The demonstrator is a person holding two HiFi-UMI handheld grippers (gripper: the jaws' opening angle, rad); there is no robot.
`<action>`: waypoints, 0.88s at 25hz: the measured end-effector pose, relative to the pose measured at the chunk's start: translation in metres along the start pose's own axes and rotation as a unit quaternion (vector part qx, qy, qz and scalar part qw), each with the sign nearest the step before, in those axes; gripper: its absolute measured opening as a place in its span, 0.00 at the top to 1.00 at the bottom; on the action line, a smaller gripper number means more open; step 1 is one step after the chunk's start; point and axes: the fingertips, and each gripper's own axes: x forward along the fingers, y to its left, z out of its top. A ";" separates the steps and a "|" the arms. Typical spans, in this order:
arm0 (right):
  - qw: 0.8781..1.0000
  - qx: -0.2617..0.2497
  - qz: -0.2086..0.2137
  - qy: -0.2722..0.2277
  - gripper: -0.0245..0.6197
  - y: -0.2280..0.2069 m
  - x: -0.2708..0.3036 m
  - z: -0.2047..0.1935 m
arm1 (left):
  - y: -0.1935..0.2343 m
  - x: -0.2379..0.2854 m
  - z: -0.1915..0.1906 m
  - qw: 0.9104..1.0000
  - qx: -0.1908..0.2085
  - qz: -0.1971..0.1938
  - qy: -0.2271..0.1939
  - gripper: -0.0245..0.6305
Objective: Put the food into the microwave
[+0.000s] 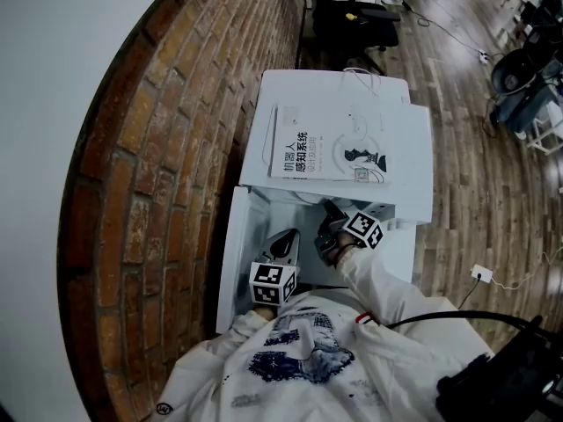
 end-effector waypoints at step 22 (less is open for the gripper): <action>1.000 -0.014 -0.016 0.018 0.92 -0.002 -0.009 -0.007 | -0.003 0.002 -0.002 1.000 -0.005 -0.001 0.000 0.95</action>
